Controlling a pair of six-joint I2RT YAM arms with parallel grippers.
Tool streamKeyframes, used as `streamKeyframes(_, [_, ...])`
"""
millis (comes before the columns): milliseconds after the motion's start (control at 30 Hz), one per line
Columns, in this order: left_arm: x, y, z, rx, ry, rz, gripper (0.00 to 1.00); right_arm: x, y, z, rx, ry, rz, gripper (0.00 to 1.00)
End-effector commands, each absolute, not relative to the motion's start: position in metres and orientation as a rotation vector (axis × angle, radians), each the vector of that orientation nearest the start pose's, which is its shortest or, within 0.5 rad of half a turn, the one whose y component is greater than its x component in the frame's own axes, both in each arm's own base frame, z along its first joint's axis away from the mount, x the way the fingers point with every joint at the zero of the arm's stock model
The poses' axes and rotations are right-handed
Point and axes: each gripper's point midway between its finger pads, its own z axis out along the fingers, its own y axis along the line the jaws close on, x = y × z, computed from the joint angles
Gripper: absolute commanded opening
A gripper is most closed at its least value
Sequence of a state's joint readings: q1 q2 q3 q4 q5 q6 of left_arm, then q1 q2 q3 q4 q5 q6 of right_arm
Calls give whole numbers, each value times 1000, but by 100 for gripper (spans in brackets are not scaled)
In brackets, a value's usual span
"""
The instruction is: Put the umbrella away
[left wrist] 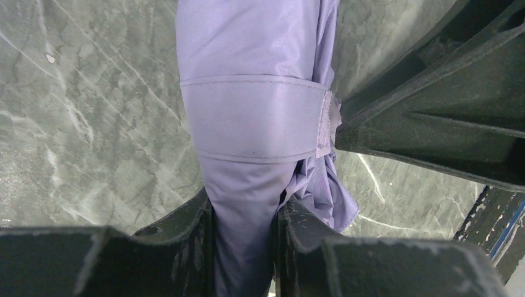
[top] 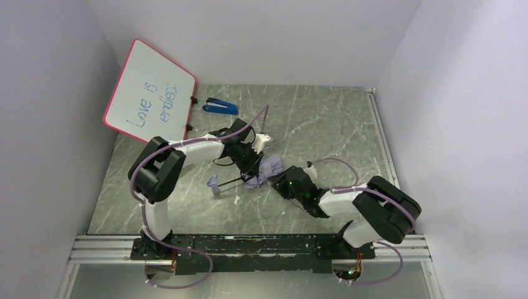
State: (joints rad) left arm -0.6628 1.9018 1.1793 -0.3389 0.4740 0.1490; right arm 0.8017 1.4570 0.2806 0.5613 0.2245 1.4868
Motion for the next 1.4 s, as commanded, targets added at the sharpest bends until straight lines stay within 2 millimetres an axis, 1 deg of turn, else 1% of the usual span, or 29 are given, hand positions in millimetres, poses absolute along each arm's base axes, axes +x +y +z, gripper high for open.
streamKeyframes(0, [264, -276, -17, 1184, 2576, -611, 5, 240, 221, 6, 762, 2238, 721, 42])
streamKeyframes(167, [264, -275, -17, 1183, 2573, -602, 5, 243, 214, 8, 626, 2246, 663, 43])
streamKeyframes(300, [265, -275, -17, 1183, 2573, -598, 5, 249, 213, 14, 512, 2237, 645, 44])
streamKeyframes(400, [265, -275, -17, 1183, 2576, -597, 5, 253, 217, 16, 435, 2244, 674, 44])
streamKeyframes(533, [265, -276, -18, 1180, 2575, -605, 5, 257, 225, 17, 373, 2255, 736, 43])
streamKeyframes(600, [265, -277, -19, 1185, 2583, -605, 5, 258, 226, 19, 339, 2250, 735, 43])
streamKeyframes(733, [268, -276, -17, 1183, 2583, -583, 5, 260, 220, 18, 275, 2254, 675, 43])
streamKeyframes(900, [269, -276, -16, 1166, 2574, -581, 5, 267, 210, 17, 178, 2263, 586, 44])
streamKeyframes(1067, [269, -275, -17, 1163, 2575, -577, 5, 275, 202, 19, 140, 2253, 522, 45])
streamKeyframes(1233, [268, -275, -17, 1164, 2576, -581, 5, 278, 207, 22, 75, 2237, 532, 45])
streamKeyframes(1367, [271, -275, -12, 1156, 2552, -573, 5, 276, 220, 24, 8, 2231, 602, 45])
